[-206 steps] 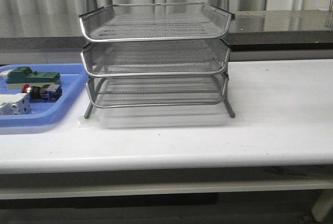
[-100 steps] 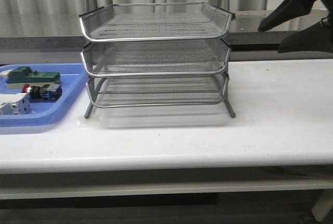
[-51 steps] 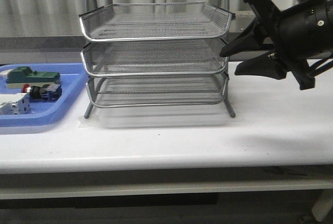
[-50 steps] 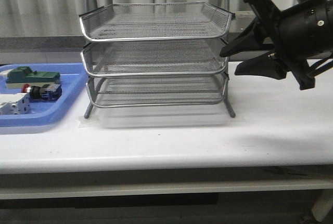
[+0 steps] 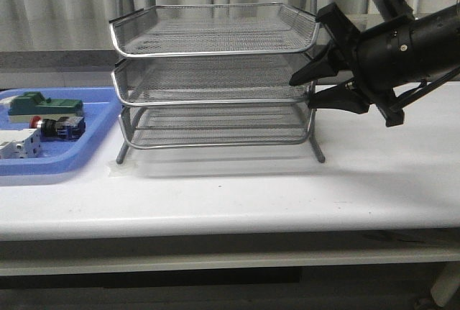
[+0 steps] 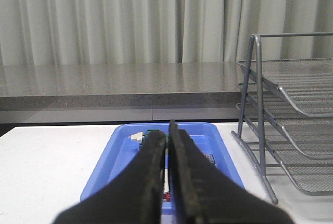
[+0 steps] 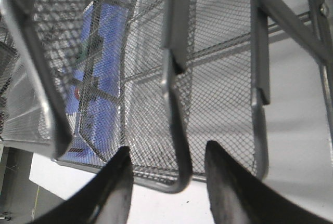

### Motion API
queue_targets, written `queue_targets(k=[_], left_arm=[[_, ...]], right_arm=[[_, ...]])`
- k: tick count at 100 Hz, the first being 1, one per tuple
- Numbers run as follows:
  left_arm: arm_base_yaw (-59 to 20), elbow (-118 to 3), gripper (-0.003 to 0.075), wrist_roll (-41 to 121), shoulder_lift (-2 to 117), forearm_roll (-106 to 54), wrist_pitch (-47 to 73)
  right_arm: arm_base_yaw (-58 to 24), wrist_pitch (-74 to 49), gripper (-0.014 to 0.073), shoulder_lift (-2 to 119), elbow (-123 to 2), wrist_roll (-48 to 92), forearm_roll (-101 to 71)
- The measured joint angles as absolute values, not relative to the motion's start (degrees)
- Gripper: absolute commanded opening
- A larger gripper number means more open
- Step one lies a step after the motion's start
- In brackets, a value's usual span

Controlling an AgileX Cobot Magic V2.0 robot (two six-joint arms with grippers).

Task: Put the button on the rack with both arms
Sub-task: 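Reach the right gripper to the middle wire tray's front edge and grip it, then pull the middle wire tray outward toward the robot with the right gripper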

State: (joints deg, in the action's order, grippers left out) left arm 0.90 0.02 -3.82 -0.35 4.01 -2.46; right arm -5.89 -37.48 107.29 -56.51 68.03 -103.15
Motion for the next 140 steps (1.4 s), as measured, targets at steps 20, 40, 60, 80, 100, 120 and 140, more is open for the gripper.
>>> queue_targets(k=[20,40,60,80,100,120,140], left_arm=[[0.9,0.0,0.0004,-3.8,-0.3,4.0,-2.5],[0.9,0.0,0.0004,-3.8,-0.3,4.0,-2.5],[0.9,0.0,0.0004,-3.8,-0.3,4.0,-2.5],[0.9,0.0,0.0004,-3.8,-0.3,4.0,-2.5],[0.9,0.0,0.0004,-3.8,-0.3,4.0,-2.5],[0.9,0.0,0.0004,-3.8,-0.3,4.0,-2.5],[0.9,0.0,0.0004,-3.8,-0.3,4.0,-2.5]], right_arm=[[-5.9,-37.5,0.0295,109.0,-57.7,68.1,-103.1],[-5.9,-37.5,0.0201,109.3,-58.2,68.1,-103.1],[-5.9,-37.7,0.0065,109.3,-58.2,68.1,-103.1],[-5.9,-38.0,-0.0016,109.3,-58.3,68.3,-103.1],[-5.9,-38.0,-0.0017,109.3,-58.0,68.4,-103.4],[-5.9,-39.2,-0.0015,108.5,-55.4,69.0,-104.2],[-5.9,-39.2,-0.0015,104.6,-50.2,70.1,-104.4]])
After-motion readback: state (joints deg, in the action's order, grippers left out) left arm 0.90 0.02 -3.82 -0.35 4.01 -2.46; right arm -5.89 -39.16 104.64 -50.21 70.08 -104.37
